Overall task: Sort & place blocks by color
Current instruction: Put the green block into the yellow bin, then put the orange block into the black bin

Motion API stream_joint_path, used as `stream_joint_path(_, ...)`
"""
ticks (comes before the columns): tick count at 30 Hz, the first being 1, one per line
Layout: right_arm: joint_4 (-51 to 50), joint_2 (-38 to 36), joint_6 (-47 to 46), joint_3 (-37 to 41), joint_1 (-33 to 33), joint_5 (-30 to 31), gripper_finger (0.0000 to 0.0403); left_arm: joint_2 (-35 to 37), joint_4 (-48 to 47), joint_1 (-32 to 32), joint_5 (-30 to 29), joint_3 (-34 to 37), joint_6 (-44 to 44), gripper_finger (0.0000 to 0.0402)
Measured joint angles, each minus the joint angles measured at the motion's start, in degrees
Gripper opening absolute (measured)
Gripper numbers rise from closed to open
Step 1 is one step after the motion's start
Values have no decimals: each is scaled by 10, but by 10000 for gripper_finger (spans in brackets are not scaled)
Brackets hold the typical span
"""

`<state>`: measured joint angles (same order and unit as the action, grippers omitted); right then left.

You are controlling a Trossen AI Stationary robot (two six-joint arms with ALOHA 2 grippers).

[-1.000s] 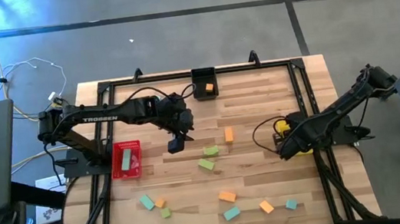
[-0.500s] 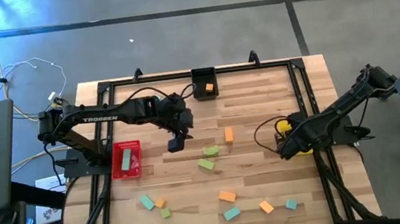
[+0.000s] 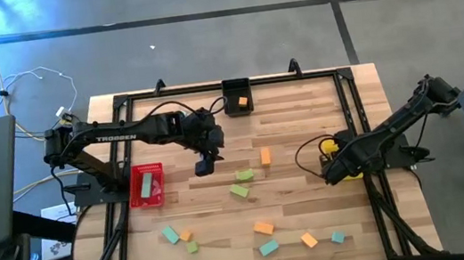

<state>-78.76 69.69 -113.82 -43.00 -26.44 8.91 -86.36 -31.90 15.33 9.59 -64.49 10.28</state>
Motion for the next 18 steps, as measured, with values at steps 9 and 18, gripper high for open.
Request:
stream_joint_path(9,-3,0,34,0,28,-5,199,0,0,0,-1,0,9,188)
stream_joint_path(18,18,0,48,0,55,2,201,0,15,0,-24,0,9,188)
